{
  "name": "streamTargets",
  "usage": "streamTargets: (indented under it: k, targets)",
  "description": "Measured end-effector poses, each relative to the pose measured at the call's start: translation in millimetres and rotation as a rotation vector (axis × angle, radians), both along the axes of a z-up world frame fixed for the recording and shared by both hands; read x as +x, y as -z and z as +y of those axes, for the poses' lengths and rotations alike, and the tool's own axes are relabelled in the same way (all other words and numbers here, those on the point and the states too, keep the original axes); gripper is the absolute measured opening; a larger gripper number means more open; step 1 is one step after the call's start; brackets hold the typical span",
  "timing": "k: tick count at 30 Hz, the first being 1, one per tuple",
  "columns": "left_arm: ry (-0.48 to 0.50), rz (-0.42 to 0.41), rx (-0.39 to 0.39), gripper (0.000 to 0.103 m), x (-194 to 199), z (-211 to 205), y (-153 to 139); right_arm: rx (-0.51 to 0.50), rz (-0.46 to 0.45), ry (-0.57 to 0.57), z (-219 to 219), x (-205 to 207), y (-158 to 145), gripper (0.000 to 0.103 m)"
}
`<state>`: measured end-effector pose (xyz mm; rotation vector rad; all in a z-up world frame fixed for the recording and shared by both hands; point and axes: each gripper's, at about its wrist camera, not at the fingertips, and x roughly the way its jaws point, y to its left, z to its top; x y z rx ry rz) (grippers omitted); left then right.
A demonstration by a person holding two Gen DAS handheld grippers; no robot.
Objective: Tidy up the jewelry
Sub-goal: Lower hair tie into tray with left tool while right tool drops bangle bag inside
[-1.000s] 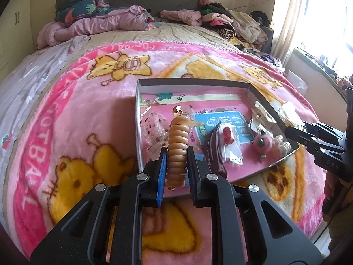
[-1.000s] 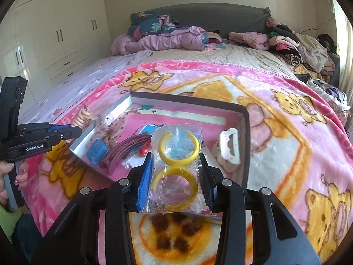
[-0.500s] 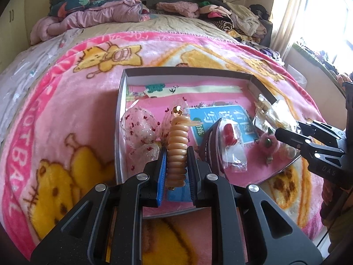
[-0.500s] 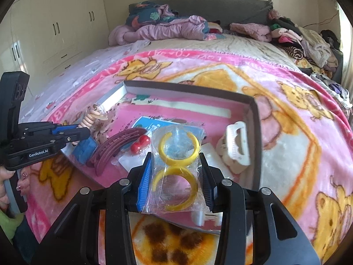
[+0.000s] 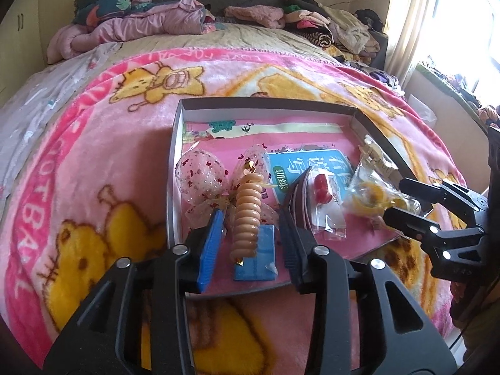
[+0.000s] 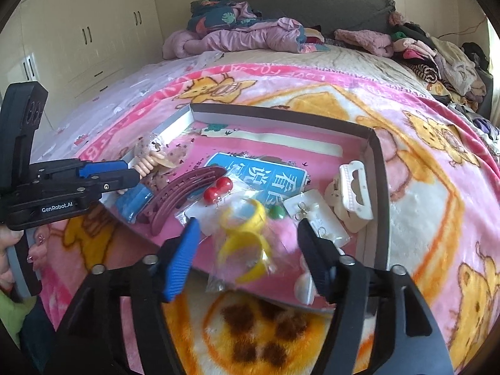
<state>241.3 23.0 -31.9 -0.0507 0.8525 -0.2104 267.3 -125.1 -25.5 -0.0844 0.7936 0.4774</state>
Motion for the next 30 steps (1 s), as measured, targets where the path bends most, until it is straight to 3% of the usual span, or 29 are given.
streamTargets:
  k: [8, 9, 17, 30]
  targets:
    - [-0.013, -0.027, -0.005, 0.056, -26, -4, -18, 0.038, -0.042, 0.039, -18, -26, -18, 0.093]
    - [-0.014, -0.028, -0.007, 0.056, -30, -4, -20, 0.039, -0.046, 0.041, -19, -29, -20, 0.094]
    - [-0.023, -0.059, 0.011, 0.088, -61, -14, -34, 0.042, -0.083, 0.059, -31, -55, -36, 0.097]
    - [-0.082, -0.097, -0.001, 0.092, -112, -15, -40, 0.082, -0.091, 0.068, -40, -102, -46, 0.097]
